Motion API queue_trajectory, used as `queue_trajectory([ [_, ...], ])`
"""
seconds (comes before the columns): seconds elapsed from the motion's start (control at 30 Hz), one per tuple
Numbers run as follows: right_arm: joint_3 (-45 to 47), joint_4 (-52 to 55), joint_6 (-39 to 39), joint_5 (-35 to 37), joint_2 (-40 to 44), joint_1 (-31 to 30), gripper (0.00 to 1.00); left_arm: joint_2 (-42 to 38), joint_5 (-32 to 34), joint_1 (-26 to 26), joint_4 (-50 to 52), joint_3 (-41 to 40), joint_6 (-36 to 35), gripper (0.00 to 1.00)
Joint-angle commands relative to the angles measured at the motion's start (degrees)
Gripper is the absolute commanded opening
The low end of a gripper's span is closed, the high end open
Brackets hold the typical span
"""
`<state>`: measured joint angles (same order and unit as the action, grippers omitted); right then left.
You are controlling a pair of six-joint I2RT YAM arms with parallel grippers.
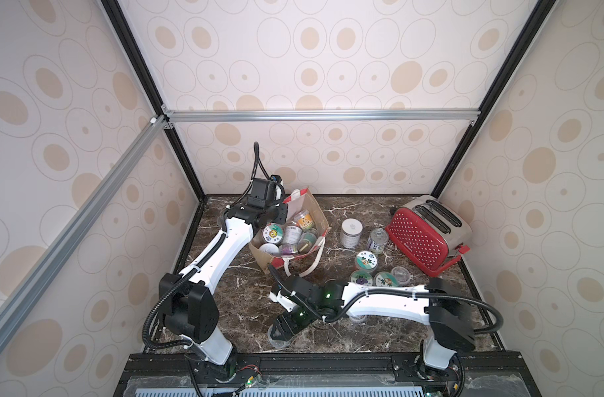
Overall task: Take out the seed jars from the canvas bag
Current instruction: Place the seed jar at the center of the board.
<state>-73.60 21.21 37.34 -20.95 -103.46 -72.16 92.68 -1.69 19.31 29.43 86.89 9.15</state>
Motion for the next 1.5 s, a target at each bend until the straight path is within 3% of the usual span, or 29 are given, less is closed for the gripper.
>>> queue_trajectory([
  [0.0, -3.59, -0.19, -0.59, 0.08, -4.02, -1.73, 0.61, 0.29, -0.15, -0.5, 1.77, 2.33, -1.03, 0.0],
  [0.37, -1.6, -13.56, 11.16, 0.76, -12.26, -1.67, 0.6, -0.2, -1.2, -0.85, 1.1, 0.9, -0.94, 0.0],
  [0.77, 2.55, -21.61, 16.31, 3.17, -13.68, 0.6, 0.6, -1.28, -2.04, -0.96, 0.97, -0.24, -0.84, 0.0],
  [1.27, 11.16, -22.59, 16.58, 6.58, -6.88, 1.61, 0.85, -2.86, -3.22, -0.93, 1.61, -0.51, -0.61, 0.0],
  [1.47, 13.79, -19.43, 15.65, 9.89, -2.61, 2.32, 0.91, -2.86, -3.45, -0.96, 1.86, 0.1, -0.45, 0.0],
])
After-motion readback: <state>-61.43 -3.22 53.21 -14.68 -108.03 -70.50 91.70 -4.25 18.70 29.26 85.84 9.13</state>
